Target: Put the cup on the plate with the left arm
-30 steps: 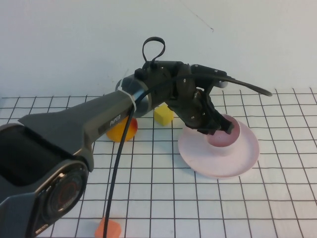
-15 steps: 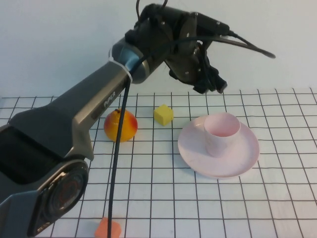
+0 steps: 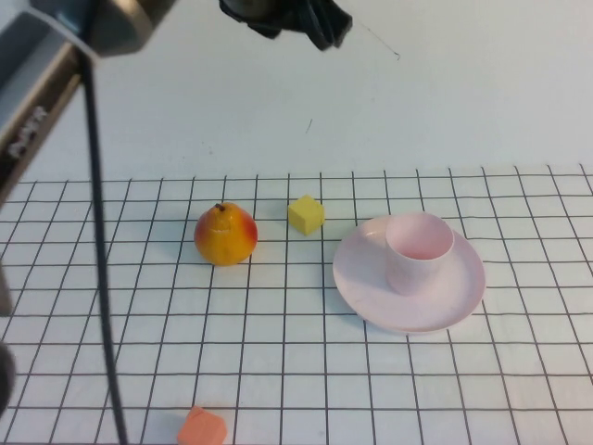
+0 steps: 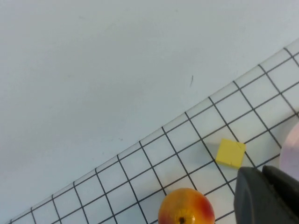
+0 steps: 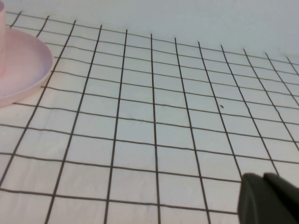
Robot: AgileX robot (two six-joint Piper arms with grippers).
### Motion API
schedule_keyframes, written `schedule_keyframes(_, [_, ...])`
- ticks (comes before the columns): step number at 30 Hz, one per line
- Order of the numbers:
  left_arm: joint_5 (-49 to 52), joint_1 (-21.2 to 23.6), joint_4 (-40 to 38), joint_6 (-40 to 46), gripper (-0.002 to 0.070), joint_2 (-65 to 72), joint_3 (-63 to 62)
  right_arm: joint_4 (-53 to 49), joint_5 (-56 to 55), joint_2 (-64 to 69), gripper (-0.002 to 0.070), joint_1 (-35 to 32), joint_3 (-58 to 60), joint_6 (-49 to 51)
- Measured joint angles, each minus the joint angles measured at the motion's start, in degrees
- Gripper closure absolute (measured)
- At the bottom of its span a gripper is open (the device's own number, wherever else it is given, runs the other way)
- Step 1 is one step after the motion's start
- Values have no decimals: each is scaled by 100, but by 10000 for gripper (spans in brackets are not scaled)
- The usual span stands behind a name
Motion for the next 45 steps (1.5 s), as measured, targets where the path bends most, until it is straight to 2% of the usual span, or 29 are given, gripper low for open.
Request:
schedule_keyframes(7, [74, 0, 270, -526, 672, -1291, 107, 0, 0, 0, 678, 0, 0, 0])
schedule_keyframes(14, [94, 0, 1329, -846, 672, -2409, 107, 0, 0, 0, 678, 0, 0, 0])
schedule_keyframes(19, [107, 11, 1565, -880, 674, -2876, 107, 0, 0, 0, 678, 0, 0, 0])
schedule_keyframes(37, [107, 11, 1605, -862, 676, -2516, 119, 0, 0, 0, 678, 0, 0, 0])
schedule_keyframes(45, [96, 11, 1390, -699, 676, -2420, 155, 0, 0, 0, 678, 0, 0, 0])
